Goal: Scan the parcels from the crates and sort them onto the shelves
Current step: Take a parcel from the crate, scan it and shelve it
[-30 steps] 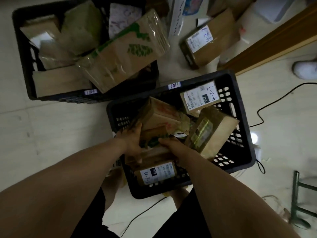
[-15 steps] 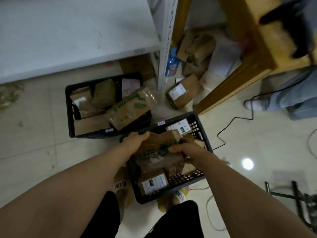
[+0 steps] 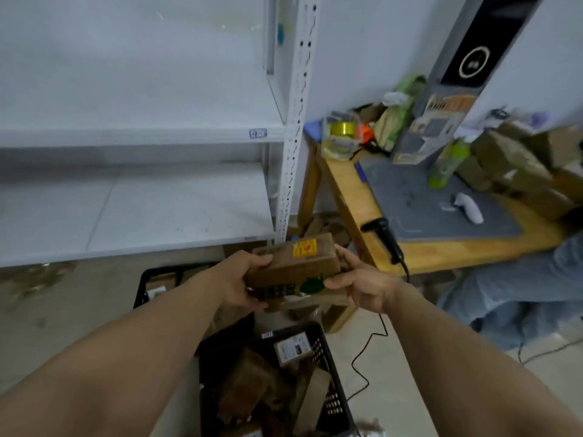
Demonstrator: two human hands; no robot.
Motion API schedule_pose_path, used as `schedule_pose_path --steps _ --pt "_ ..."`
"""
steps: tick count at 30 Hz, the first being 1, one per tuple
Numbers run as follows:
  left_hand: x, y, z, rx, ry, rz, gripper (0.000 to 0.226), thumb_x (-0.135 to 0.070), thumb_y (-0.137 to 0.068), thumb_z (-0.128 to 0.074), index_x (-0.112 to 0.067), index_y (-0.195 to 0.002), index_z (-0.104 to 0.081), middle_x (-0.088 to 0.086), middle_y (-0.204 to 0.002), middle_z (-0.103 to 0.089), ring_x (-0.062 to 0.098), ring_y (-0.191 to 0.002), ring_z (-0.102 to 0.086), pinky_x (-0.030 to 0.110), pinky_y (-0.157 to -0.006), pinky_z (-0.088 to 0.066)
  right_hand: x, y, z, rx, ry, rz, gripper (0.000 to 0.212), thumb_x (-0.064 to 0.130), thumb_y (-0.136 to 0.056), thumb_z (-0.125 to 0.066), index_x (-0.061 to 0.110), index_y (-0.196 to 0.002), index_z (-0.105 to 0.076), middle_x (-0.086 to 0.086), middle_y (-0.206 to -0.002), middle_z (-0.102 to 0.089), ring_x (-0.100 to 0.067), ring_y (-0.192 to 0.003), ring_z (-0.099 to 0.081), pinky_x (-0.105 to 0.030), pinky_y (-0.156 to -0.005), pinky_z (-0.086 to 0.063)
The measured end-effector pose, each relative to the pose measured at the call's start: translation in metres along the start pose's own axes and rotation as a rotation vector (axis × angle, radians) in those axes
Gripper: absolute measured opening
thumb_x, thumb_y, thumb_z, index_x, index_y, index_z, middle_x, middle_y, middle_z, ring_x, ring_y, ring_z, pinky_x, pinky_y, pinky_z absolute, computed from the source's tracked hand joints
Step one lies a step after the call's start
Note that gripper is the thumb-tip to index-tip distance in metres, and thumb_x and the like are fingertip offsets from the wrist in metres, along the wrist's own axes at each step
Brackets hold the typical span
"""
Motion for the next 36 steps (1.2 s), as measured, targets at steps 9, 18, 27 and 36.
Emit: schedule_pose_path --steps 9,18,27,36 --pt "-0.069 0.081 -0.02 0.063 -0.035 -0.486 0.037 -0.005 -0.088 -0.067 -0.021 -0.122 -0.063 0.014 -0.128 -0.06 0.035 -0.117 -0.057 0.049 -0.089 -0.054 0.07 0.056 -0.036 -0.154 -0.035 0.022 0.071 0.081 -0.062 -0.067 0.031 -0.112 -0.075 -0.008 -0.112 -0.074 -0.036 -0.114 -0.064 -0.061 -0.097 -0.048" --pt "-0.071 0.126 0.001 0.097 -0.05 -0.301 0.053 -0.048 -0.082 -0.074 -0.015 -0.123 -0.072 0.013 -0.117 -0.074 0.034 -0.116 -0.066 0.054 -0.109 -0.043 0.112 0.064 -0.078 -0.108 0.044 0.316 0.104 0.016 -0.055 -0.096 0.041 -0.142 -0.046 -0.011 -0.143 -0.051 -0.037 -0.109 -0.07 -0.049 -0.081 -0.06" --pt "-0.07 0.135 0.021 0.227 -0.133 -0.47 0.074 -0.008 -0.074 -0.079 -0.011 -0.142 -0.05 0.019 -0.124 -0.07 0.034 -0.106 -0.072 0.041 -0.075 -0.063 0.093 0.048 -0.101 -0.266 -0.108 0.249 0.078 0.052 -0.075 -0.08 0.018 -0.139 -0.052 -0.012 -0.119 -0.073 -0.033 -0.109 -0.07 -0.057 -0.094 -0.055" --pt "-0.079 0.131 0.026 0.03 0.146 -0.557 0.053 -0.044 -0.081 -0.075 -0.014 -0.124 -0.067 0.014 -0.124 -0.07 0.038 -0.112 -0.068 0.056 -0.099 -0.052 0.093 0.032 -0.095 -0.099 -0.044 0.154 0.068 0.035 -0.083 -0.08 0.039 -0.14 -0.044 -0.01 -0.119 -0.073 -0.036 -0.104 -0.072 -0.059 -0.08 -0.058"
Point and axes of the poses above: each hand's wrist, its own y-axis away from the middle knuckle, its own z-axis out of the back of the hand, x = y × z, the point moved 5 cm from there along -y, towards the middle knuckle
